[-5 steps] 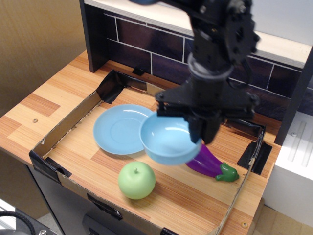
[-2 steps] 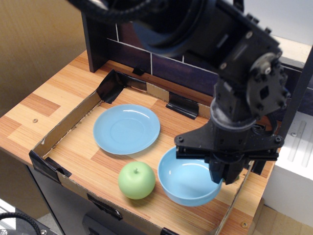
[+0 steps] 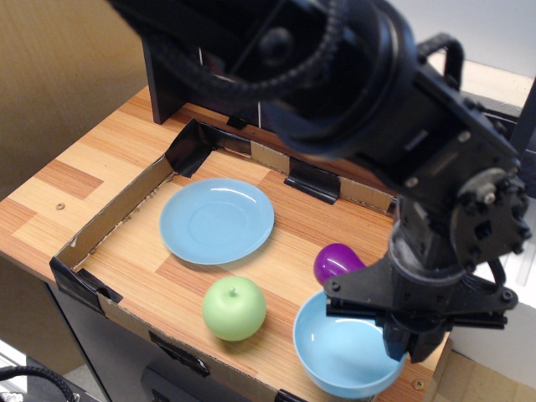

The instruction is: Take bowl off plate

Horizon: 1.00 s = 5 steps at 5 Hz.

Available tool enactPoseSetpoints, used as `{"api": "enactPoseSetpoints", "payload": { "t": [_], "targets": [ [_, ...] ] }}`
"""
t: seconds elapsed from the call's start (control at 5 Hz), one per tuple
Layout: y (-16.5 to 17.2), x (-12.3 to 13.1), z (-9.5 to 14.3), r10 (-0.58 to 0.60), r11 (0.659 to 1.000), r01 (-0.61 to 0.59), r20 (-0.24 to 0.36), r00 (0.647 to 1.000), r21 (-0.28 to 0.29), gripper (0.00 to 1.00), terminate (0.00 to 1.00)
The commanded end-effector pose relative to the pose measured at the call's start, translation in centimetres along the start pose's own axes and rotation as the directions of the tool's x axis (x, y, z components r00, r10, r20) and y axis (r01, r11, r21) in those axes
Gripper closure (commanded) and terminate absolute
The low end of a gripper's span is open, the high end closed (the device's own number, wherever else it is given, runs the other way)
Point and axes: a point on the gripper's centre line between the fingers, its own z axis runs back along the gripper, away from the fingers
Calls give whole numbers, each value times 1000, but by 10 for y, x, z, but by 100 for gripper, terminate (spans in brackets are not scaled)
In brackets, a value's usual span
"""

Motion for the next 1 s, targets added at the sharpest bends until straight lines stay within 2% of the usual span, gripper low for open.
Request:
{"api": "enactPoseSetpoints", "payload": {
  "t": [0.0, 0.2, 0.8],
  "targets": [
    [1, 1, 5, 10, 1000, -10, 20, 1000, -29, 100, 0],
    [4, 4, 4, -2, 1000, 2, 32, 999, -10, 0, 0],
    [-3, 4, 17, 13, 997, -12, 18, 1000, -74, 0, 0]
  ]
}}
